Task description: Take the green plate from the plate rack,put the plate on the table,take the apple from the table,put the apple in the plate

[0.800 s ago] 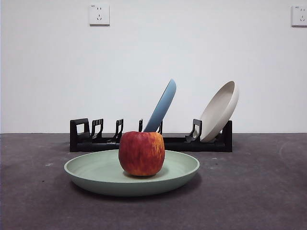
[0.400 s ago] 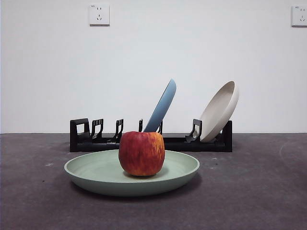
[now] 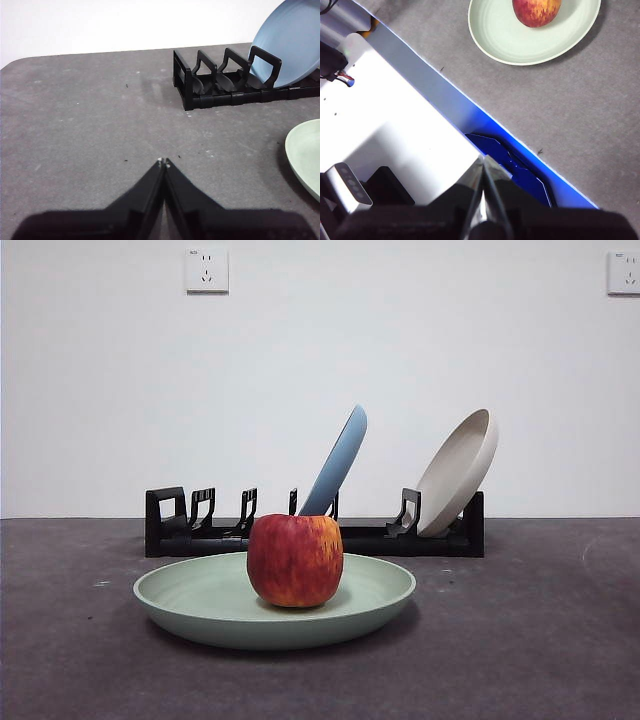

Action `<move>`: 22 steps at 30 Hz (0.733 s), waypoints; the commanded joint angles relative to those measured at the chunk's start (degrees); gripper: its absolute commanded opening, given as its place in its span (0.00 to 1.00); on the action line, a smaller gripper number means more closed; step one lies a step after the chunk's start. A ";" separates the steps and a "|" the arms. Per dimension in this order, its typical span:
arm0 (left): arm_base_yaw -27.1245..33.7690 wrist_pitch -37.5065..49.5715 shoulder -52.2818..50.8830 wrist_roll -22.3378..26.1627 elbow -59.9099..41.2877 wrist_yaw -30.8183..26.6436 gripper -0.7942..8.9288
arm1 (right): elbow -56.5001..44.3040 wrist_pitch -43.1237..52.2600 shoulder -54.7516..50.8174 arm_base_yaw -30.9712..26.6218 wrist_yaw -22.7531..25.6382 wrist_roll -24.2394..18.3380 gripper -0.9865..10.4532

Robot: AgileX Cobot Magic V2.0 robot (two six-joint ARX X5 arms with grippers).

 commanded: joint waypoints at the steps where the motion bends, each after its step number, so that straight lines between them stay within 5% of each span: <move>1: 0.15 0.00 -0.13 -0.63 -0.76 0.37 0.08 | 0.09 0.17 -0.04 0.13 0.15 0.48 0.09; 17: 0.15 0.00 -0.13 -0.63 -0.76 0.37 0.08 | 0.09 0.07 -0.61 0.24 0.46 0.28 0.09; 22: 0.15 0.02 -0.13 -0.63 -0.76 0.35 0.08 | 0.02 2.64 -3.48 -6.93 2.89 -5.97 0.09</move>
